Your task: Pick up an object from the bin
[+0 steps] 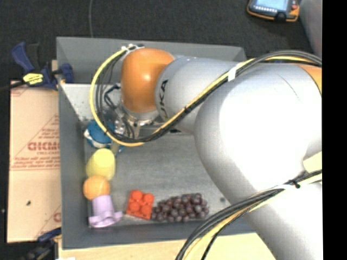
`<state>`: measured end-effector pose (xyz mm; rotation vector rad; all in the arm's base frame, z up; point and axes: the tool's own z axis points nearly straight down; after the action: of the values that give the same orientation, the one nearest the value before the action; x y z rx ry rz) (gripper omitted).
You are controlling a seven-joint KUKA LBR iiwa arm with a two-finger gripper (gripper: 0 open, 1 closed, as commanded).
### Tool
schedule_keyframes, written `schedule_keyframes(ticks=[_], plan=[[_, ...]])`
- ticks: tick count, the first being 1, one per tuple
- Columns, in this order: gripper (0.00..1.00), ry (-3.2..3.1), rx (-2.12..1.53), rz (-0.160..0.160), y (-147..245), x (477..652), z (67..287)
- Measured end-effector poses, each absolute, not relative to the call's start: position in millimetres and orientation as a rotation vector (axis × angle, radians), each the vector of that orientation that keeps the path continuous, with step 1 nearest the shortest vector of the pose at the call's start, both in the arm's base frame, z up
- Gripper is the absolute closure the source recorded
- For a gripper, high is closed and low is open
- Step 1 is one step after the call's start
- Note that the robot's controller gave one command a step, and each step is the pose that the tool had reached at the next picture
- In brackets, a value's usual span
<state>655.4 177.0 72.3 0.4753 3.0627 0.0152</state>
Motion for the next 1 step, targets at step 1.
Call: schedule_keyframes(ticks=[1], plan=[[1.00, 3.052, 0.523, 0.013, 181.4, 653.6, 72.5]])
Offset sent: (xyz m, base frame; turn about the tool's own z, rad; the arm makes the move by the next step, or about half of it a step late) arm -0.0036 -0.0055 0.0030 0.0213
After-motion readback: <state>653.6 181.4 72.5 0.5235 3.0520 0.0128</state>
